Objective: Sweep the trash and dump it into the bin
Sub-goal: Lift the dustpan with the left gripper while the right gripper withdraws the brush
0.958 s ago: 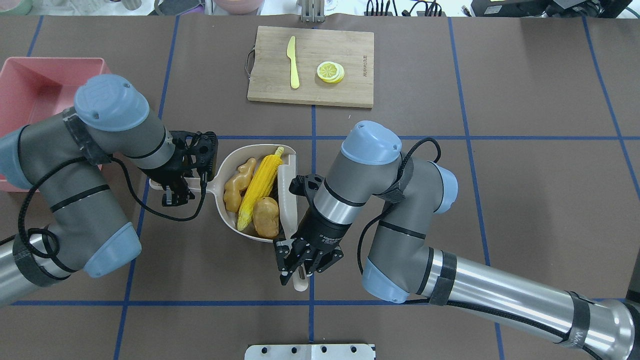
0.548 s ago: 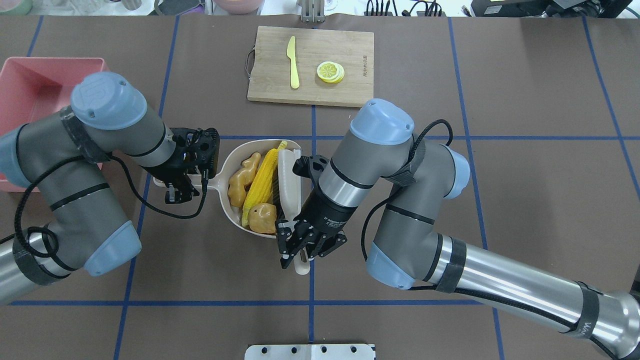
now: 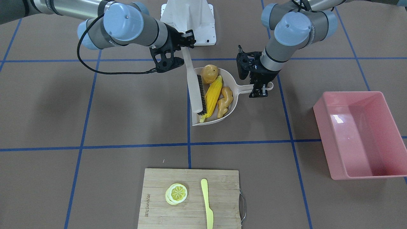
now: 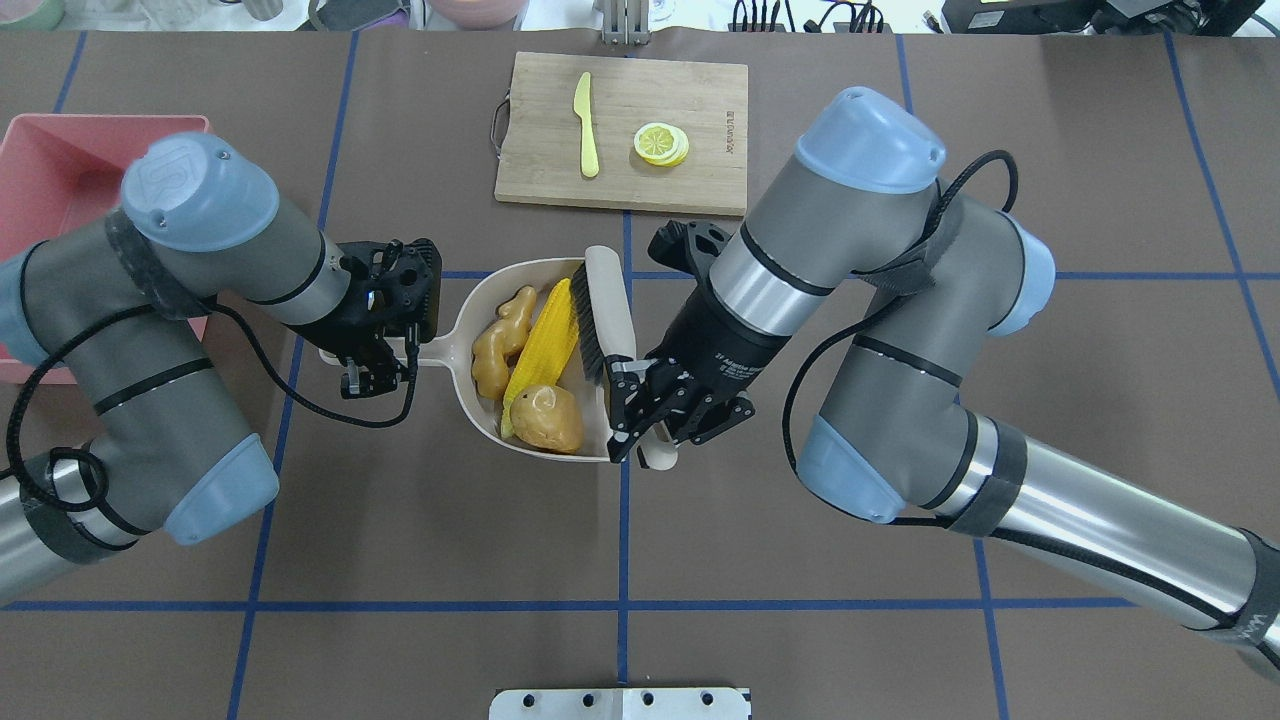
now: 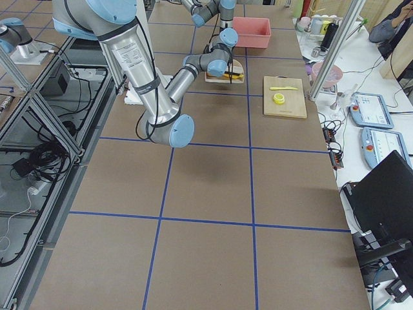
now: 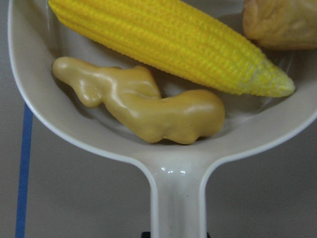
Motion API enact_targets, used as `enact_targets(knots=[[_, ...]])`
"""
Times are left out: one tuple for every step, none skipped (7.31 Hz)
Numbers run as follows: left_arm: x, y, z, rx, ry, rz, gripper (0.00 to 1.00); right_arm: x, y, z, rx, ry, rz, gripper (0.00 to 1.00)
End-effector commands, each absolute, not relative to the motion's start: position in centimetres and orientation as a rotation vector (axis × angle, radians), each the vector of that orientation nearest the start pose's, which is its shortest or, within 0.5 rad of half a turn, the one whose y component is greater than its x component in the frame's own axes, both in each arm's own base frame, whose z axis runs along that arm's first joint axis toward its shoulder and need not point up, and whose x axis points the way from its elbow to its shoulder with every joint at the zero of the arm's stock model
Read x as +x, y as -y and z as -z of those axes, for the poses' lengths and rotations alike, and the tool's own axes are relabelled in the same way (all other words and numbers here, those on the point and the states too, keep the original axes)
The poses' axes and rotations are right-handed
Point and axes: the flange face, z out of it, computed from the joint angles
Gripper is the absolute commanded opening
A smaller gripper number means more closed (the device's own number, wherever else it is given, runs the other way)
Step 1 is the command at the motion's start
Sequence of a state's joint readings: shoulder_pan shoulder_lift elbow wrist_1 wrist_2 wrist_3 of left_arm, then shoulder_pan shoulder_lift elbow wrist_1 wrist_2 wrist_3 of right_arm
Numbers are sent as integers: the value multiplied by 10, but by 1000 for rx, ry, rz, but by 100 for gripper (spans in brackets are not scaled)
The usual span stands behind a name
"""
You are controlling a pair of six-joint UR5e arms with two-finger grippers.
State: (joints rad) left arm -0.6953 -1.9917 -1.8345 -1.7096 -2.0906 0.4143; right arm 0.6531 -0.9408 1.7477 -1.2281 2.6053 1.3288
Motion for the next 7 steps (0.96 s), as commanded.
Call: enact_targets(knots=[[411, 455, -281, 774, -750, -1354, 0, -388, 450, -173, -308, 1336, 222, 0], [411, 454, -276, 794, -766, -1336, 0, -350, 472, -181, -267, 1350, 196, 0], [409, 453, -270, 814, -804, -1301, 0, -325, 475, -188, -239, 1358, 179, 0], [407, 452, -263, 850, -828, -1272, 0, -311, 475, -197, -222, 1357, 168, 0], [407, 451, -257, 882, -859, -1234, 0, -293, 479, -218, -220, 1343, 129, 0], [405, 449, -250, 912, -897, -1186, 0, -276, 482, -247, -212, 1325, 104, 0], [403, 448, -245, 944, -937, -1139, 0, -258, 486, -279, -172, 1307, 118, 0]])
